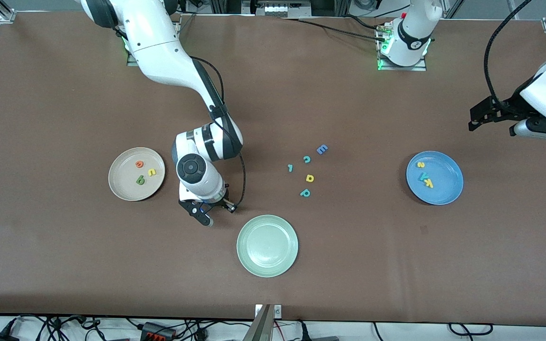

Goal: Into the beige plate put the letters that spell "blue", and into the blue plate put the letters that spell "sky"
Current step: 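Grasp the green stick with the right gripper while the left arm withdraws, then place the green stick on the white plate with the right gripper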

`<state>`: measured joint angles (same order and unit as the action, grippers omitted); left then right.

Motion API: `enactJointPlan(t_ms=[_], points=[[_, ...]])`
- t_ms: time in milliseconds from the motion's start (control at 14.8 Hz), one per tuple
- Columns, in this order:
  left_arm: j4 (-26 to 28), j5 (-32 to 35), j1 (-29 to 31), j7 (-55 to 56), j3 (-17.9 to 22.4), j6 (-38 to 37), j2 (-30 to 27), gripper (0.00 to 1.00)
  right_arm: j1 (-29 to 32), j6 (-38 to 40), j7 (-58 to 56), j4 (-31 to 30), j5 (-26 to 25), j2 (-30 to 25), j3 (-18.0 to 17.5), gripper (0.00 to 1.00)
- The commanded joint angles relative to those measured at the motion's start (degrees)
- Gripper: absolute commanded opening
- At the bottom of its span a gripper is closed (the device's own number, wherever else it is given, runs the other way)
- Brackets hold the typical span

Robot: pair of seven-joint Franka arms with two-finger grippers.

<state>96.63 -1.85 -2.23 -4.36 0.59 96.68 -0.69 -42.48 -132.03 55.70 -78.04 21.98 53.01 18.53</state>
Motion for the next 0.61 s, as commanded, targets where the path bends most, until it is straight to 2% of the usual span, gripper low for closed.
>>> enactJointPlan(t_ms=[0, 270, 405, 540], points=[[-2.7, 2.5, -0.1, -1.0, 0.4, -1.7, 0.1, 1.0, 0.1, 0.6, -0.2, 0.8, 0.1, -0.8, 0.0, 0.0], [-2.9, 2.4, -0.1, -0.4, 0.5, -2.9, 0.2, 1.0, 0.2, 6.2, -7.1, -4.5, -0.5, -5.9, 1.2, 0.0], [-2.9, 2.4, 0.0, 1.7, 0.5, -3.3, 0.2, 1.0, 0.8, 11.1, -14.9, -9.2, -0.4, -9.9, 3.2, 0.0], [-2.9, 2.5, 0.0, 3.4, 0.4, -3.3, 0.2, 1.0, 0.7, 12.7, -21.3, -14.8, -0.4, -13.9, 5.6, 0.0]])
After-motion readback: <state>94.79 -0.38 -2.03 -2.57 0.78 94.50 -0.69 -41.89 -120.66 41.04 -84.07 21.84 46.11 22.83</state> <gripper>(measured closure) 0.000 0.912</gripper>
